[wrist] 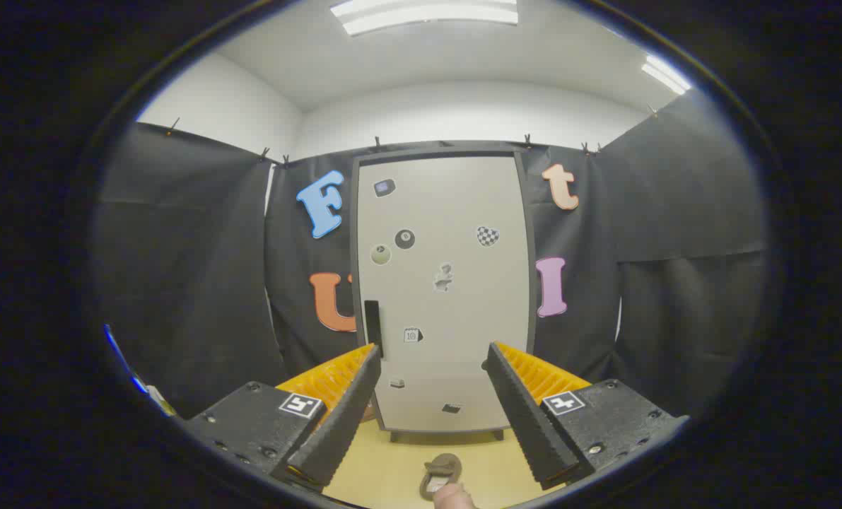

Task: Open the shoe cabinet door, grab the shoes and put them into the shoe cabinet, then close the shoe cabinet door.

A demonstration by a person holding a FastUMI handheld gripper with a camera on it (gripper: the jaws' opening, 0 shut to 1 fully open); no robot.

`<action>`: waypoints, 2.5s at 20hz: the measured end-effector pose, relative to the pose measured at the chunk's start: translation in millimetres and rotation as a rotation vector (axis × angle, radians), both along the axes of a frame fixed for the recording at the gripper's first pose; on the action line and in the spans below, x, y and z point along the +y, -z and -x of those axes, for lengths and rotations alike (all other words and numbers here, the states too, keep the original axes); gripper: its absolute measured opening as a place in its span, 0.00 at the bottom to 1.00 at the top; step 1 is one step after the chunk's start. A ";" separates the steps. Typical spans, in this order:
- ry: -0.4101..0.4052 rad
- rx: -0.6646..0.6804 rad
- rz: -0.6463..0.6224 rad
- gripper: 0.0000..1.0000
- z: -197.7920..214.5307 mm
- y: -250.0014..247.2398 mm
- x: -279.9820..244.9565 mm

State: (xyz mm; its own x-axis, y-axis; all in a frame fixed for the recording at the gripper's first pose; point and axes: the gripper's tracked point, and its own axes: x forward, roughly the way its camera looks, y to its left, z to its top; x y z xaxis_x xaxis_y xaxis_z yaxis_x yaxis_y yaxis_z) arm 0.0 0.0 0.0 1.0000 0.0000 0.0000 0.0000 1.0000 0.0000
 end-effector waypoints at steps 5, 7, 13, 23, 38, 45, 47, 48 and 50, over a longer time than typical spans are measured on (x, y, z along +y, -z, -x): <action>0.014 -0.009 0.010 0.99 5.0 -9.5 -2.6; 0.022 -0.011 0.013 0.99 5.9 -12.8 -4.1; 0.051 -0.007 0.007 0.98 4.4 -7.8 -5.9; -0.021 0.045 -0.025 0.98 -83.5 20.3 36.5; -0.067 0.101 0.079 0.99 -291.3 64.8 112.7; -0.062 0.173 0.011 0.54 -324.9 77.9 113.1; -0.036 0.168 0.028 0.40 -323.5 76.8 111.2; -0.030 0.169 0.024 0.38 -324.5 75.5 110.9; -0.061 0.169 0.027 0.34 -323.7 76.5 111.1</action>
